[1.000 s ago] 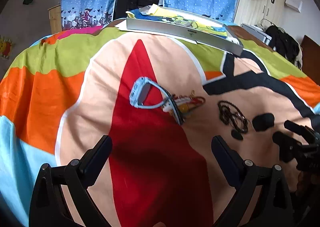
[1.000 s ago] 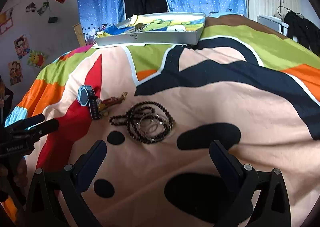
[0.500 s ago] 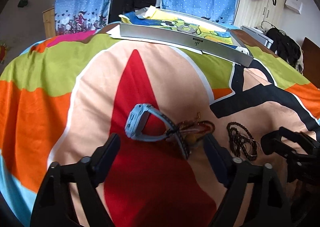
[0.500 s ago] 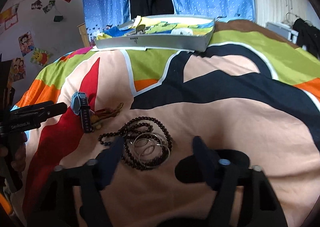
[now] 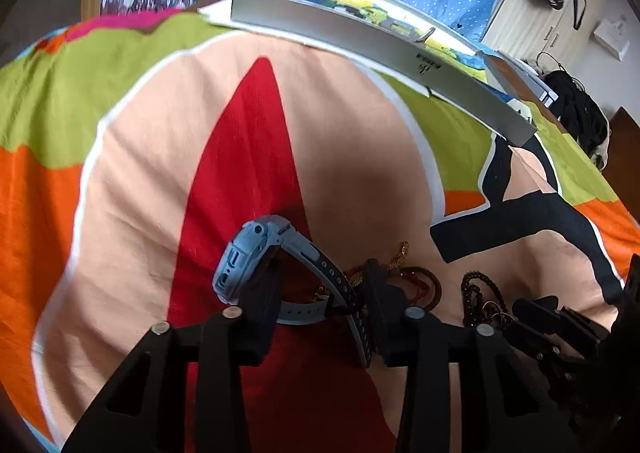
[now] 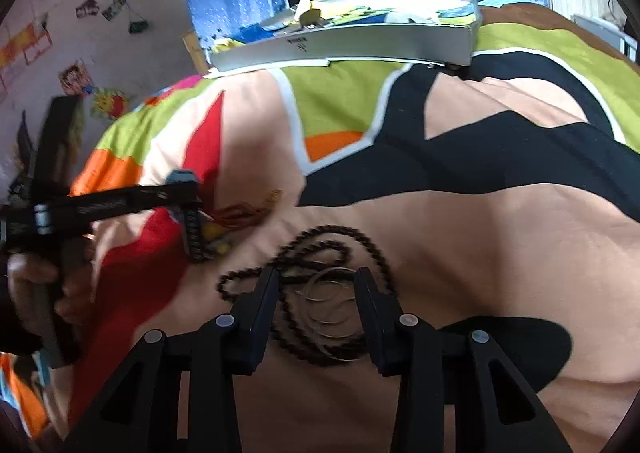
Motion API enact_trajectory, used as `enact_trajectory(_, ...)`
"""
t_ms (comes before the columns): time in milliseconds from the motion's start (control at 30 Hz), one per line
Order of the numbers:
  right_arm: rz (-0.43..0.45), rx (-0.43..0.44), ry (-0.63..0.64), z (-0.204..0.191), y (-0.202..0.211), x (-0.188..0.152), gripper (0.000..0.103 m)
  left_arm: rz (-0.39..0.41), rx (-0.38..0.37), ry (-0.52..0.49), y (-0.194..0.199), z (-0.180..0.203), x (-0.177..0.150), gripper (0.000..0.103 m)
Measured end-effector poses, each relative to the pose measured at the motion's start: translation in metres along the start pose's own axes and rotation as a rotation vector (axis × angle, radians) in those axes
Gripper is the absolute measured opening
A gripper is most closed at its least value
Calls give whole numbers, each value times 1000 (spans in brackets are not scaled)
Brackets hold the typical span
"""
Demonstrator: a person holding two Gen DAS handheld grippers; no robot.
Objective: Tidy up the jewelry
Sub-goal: 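Grasp the blue watch with the left tool while the right tool grips the bead bracelets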
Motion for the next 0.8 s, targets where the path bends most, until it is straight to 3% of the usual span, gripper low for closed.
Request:
enact_trajectory(100, -6, 3, 2, -2, -2, -2, 37, 1, -13, 9, 2, -2, -1, 29)
enact_trajectory(200, -18, 12, -16, 0, -5, -3, 30, -3, -28, 22, 3, -2, -2, 21)
enact_trajectory(367, -17, 49, -34, -3, -4, -2, 30, -18, -43, 41, 5, -2, -3, 10)
enact_trajectory(700, -38, 92, -16, -20, -13, -1, 30, 15, -41, 40, 20, 3, -12, 5)
enact_trajectory(767, -38, 97, -17, -23, -16, 1, 24, 22, -47, 40, 26, 5, -14, 4)
enact_trajectory(800, -38, 97, -18, -23, -17, 2, 14, 24, -48, 36, 26, 7, -14, 4)
Point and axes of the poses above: each gripper's, at about its wrist camera, not at the fingertips, and y roughly against the way its jaws point, z to its right, x to its top, the point moved 7 cm from there along -y, roughly the way its jaws point, and after that the axes turned 15 degrees about -x, right-handed, at the moved point
